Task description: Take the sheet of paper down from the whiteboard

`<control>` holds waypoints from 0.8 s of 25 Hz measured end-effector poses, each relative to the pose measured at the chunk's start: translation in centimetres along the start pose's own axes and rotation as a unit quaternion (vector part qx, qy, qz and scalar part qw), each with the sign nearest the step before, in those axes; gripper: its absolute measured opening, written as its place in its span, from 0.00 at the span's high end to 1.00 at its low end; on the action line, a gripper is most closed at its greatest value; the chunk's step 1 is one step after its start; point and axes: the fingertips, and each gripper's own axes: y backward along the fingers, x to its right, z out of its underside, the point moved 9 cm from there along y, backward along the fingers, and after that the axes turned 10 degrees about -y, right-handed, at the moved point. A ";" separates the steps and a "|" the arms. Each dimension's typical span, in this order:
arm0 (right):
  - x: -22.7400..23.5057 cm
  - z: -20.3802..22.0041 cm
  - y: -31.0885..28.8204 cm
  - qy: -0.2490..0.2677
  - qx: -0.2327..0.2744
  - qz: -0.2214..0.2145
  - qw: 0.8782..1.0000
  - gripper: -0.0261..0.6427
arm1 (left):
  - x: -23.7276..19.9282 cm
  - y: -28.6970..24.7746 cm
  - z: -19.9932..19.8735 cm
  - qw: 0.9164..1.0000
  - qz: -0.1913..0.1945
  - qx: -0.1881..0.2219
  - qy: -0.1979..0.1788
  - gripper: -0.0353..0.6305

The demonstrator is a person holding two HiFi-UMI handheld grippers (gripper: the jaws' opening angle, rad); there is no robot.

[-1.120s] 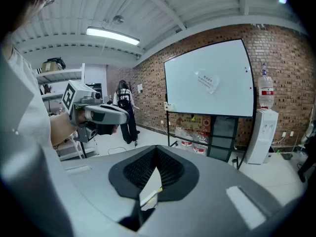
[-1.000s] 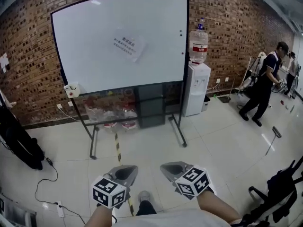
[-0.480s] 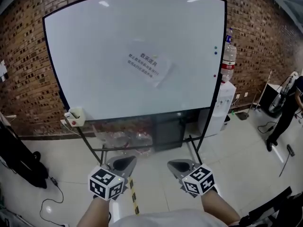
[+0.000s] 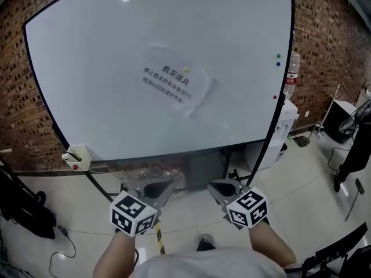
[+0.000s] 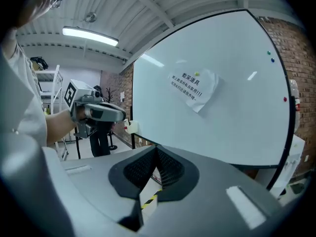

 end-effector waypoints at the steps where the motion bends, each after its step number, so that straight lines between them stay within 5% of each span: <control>1: 1.4 -1.0 -1.3 0.004 0.002 -0.005 1.000 0.96 | -1.3 -1.4 -0.5 1.000 -0.002 -0.001 -0.005 0.95; 9: 11.2 -8.8 -8.9 0.039 0.000 -0.038 0.999 0.96 | -11.4 -9.1 -4.1 0.999 -0.050 0.020 0.000 0.95; 13: 12.4 -12.8 -10.5 0.059 0.082 -0.050 0.994 0.96 | -14.9 -10.1 -4.8 0.997 -0.066 0.031 0.008 0.95; 20: 12.2 -16.1 -13.8 0.044 0.111 -0.079 0.990 0.96 | -19.5 -9.7 -4.7 0.997 -0.066 0.034 -0.010 0.95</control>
